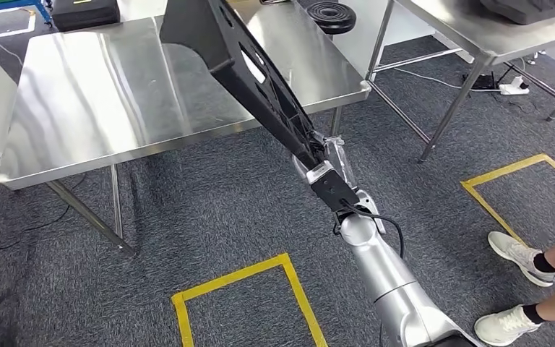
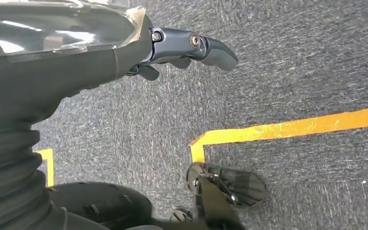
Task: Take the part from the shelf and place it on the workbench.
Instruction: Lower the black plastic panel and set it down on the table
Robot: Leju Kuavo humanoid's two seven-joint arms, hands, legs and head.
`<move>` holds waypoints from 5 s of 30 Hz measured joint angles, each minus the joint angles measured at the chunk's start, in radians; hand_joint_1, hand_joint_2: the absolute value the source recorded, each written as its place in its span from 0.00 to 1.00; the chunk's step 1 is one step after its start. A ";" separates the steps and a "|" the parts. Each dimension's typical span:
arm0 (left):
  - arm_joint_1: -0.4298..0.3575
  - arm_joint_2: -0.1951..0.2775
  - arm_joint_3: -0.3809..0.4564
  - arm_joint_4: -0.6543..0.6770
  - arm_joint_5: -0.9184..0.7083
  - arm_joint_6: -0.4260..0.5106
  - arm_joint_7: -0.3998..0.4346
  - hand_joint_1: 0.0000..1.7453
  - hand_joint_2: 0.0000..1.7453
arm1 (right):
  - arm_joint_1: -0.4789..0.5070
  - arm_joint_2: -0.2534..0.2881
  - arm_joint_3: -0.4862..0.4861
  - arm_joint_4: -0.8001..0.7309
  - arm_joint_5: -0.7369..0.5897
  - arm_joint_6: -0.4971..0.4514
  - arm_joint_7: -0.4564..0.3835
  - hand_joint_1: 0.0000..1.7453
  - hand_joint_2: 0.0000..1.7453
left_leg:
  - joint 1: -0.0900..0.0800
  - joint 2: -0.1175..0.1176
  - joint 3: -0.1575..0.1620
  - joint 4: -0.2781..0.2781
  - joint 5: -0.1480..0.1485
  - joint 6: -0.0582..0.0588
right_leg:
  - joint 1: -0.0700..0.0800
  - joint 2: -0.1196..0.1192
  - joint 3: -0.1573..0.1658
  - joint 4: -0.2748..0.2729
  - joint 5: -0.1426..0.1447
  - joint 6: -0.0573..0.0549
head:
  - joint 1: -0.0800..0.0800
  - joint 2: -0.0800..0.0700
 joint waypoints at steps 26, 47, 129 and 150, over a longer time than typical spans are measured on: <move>-0.006 0.004 0.002 0.000 0.012 0.002 0.015 0.00 1.00 | -0.024 0.012 0.012 0.029 0.010 0.044 -0.009 1.00 1.00 | 0.021 -0.073 -0.134 0.238 -0.087 -0.025 | -0.014 0.090 -0.012 -0.007 0.021 -0.018 | -0.004 0.000; -0.010 0.005 0.002 0.000 0.005 0.002 0.017 0.00 1.00 | -0.028 0.011 0.010 0.036 0.006 0.043 -0.019 1.00 1.00 | 0.003 -0.062 0.007 -0.014 -0.002 0.005 | -0.006 0.074 -0.006 -0.018 0.020 0.016 | 0.002 0.000; 0.017 0.014 -0.002 0.002 -0.010 -0.013 0.012 0.00 1.00 | 0.018 0.004 -0.007 0.047 -0.011 0.026 -0.040 1.00 1.00 | 0.001 -0.077 0.077 -0.033 -0.060 0.019 | 0.001 0.116 -0.048 -0.037 0.085 -0.005 | 0.025 0.000; 0.017 0.014 -0.005 0.002 -0.005 -0.021 -0.002 0.00 1.00 | 0.023 0.004 -0.006 0.038 -0.012 0.028 -0.038 1.00 1.00 | 0.000 -0.077 0.076 -0.033 -0.067 0.027 | -0.001 0.116 -0.046 -0.042 0.080 0.016 | 0.025 0.000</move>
